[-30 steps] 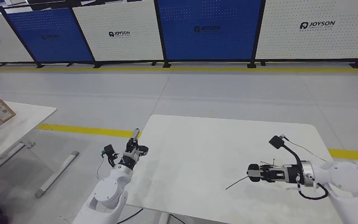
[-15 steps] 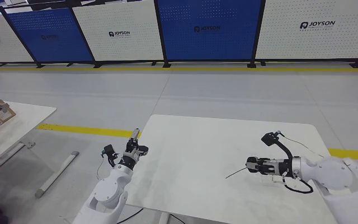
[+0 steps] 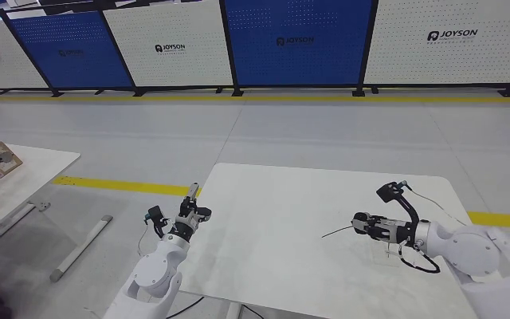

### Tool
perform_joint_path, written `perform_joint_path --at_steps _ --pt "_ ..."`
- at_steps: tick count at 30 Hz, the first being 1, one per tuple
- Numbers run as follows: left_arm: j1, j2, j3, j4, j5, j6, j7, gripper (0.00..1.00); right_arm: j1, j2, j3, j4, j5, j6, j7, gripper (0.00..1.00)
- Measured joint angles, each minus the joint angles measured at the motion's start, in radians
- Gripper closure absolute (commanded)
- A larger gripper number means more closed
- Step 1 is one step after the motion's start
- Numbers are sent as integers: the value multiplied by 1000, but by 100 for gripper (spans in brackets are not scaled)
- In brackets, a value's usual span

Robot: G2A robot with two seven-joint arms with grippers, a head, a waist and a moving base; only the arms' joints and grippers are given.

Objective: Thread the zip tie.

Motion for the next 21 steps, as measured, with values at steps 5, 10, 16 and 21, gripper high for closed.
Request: perform_joint_path --at_steps 5,10,16,21 --pt "0 0 0 0 0 0 0 0 0 0 0 0 0 0 0 100" --pt "0 0 0 0 0 0 0 0 0 0 0 0 0 0 0 100" --pt "0 0 0 0 0 0 0 0 0 0 0 0 0 0 0 100" --pt "0 0 0 0 0 0 0 0 -10 -3 -4 -5 -8 0 -45 100"
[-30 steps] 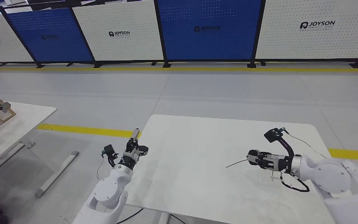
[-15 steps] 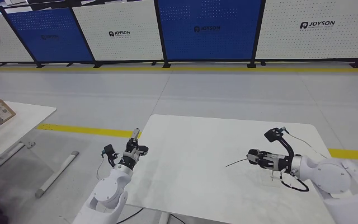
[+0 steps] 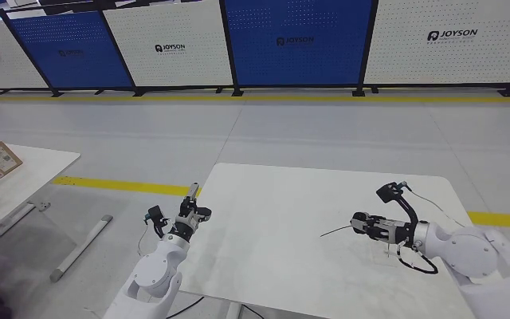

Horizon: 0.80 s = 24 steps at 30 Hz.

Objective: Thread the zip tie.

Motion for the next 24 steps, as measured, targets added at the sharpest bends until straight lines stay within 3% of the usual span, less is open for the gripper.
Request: perform_joint_path --at_steps 14,24 --pt "0 0 0 0 0 0 0 0 47 10 -110 -42 -110 0 -109 100" --pt "0 0 0 0 0 0 0 0 48 11 -111 -39 -110 0 -114 100"
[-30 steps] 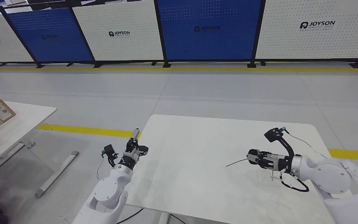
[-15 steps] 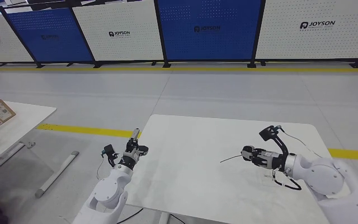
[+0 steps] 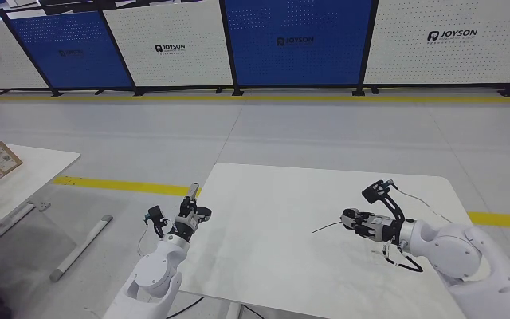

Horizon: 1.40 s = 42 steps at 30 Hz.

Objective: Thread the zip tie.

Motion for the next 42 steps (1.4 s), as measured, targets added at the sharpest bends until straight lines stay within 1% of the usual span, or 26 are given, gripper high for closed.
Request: perform_joint_path --at_steps 7,9,10,11,14,16,20,22,24,26,28,37,38,40,42 --pt "0 0 1 0 -1 1 -1 0 0 0 0 0 0 0 0 100" --pt "-7 0 3 -5 -23 21 -34 0 0 0 0 0 0 0 0 100" --pt "-10 1 0 -9 -30 38 -59 0 0 0 0 0 0 0 0 100" --pt "-13 3 -5 -18 -44 64 -97 0 0 0 0 0 0 0 0 100" --pt "-18 7 -22 -45 -89 127 -178 0 0 0 0 0 0 0 0 100" --pt "-23 8 -23 -65 -116 174 -217 0 0 0 0 0 0 0 0 100" --pt "-42 12 -7 -114 -155 305 -292 0 0 0 0 0 0 0 0 100" --pt "-47 14 13 -122 -157 345 -313 0 0 0 0 0 0 0 0 100" --pt "-53 18 46 -119 -134 344 -322 0 0 0 0 0 0 0 0 100" --pt "-56 24 84 -100 -100 340 -338 0 0 0 0 0 0 0 0 100" --pt "-62 29 101 -86 -64 340 -333 0 0 0 0 0 0 0 0 100" --pt "-63 29 100 -86 -70 340 -330 0 0 0 0 0 0 0 0 100" --pt "-63 28 101 -80 -75 340 -324 0 -2 0 0 0 -3 1 -5 100" --pt "-64 29 104 -66 -110 340 -318 0 -4 -3 -5 -1 -25 2 -21 100" --pt "-71 32 108 -55 -163 340 -317 0 5 -8 -21 -6 -51 0 -43 100"
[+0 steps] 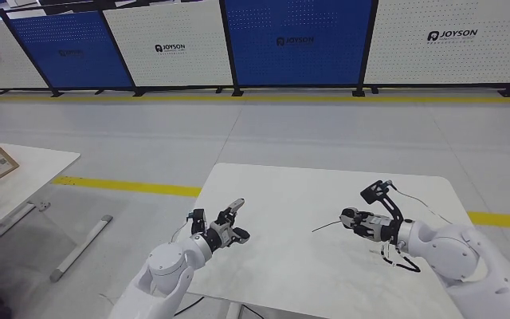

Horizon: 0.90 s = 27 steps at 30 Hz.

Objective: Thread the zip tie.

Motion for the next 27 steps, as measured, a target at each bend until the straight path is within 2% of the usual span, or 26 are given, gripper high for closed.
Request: perform_joint_path --at_steps 4,7,10,14,16,17,27 --pt "-26 19 35 27 -116 0 5 0 35 -10 -55 -2 -36 0 -38 100" --pt "-62 45 83 42 -198 0 26 0 67 -14 -102 2 -56 0 -67 100" --pt "-109 78 142 48 -271 0 80 0 103 -16 -154 5 -79 0 -88 100" --pt "-179 132 252 57 -382 0 148 0 157 -17 -233 17 -131 0 -122 100" --pt "-212 154 297 60 -418 0 176 0 174 -18 -262 34 -123 0 -136 100" --pt "-219 159 309 61 -425 0 182 0 178 -18 -268 39 -113 0 -139 100" --pt "-216 158 305 61 -422 0 180 0 178 -18 -267 39 -111 0 -139 100"
